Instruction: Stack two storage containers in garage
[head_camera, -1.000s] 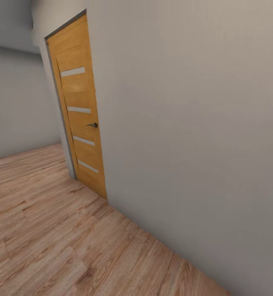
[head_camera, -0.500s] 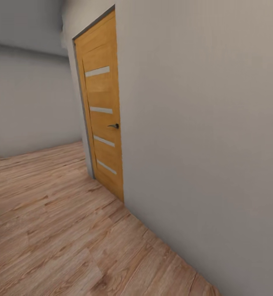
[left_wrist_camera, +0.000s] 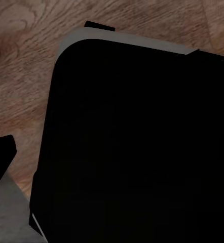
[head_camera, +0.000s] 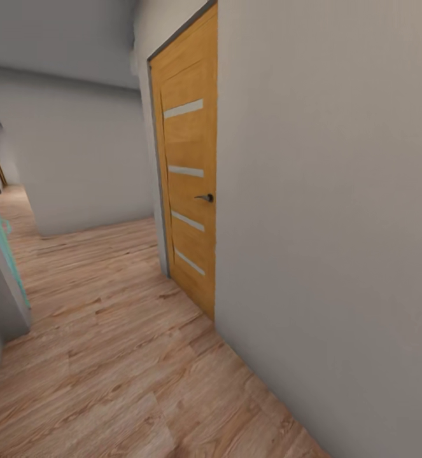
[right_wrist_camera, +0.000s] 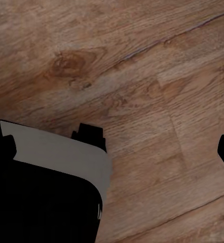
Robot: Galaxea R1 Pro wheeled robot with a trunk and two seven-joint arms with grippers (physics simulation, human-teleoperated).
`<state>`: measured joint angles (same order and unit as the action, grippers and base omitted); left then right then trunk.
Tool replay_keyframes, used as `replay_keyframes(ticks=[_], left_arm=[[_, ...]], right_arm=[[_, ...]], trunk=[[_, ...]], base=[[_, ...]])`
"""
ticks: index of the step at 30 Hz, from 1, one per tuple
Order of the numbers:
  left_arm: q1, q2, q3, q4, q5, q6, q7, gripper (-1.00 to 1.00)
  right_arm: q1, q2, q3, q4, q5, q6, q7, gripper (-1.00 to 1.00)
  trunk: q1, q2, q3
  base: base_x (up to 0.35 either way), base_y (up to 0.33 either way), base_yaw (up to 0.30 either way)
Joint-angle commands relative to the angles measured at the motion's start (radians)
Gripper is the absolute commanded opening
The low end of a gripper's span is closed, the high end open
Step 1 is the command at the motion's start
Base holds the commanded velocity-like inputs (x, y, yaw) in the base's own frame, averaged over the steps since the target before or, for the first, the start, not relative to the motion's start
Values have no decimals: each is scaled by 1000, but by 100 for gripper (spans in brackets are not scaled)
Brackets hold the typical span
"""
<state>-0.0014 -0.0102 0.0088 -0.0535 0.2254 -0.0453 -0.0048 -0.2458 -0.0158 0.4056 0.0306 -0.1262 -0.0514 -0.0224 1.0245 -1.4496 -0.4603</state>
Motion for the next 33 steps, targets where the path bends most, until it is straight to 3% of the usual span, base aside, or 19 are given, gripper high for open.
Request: replay_keyframes(ticks=[1, 33], left_arm=[[0, 0, 0, 0, 6, -2, 0, 100], [0, 0, 0, 0, 6, -2, 0, 100]], right_arm=[[-1, 0, 9, 3, -10, -5, -1, 100], [-1, -1, 9, 3, -9, -7, 0, 100]], trunk=[[0, 0, -1], [0, 0, -1]], base=[[280, 0, 271], [198, 0, 271]])
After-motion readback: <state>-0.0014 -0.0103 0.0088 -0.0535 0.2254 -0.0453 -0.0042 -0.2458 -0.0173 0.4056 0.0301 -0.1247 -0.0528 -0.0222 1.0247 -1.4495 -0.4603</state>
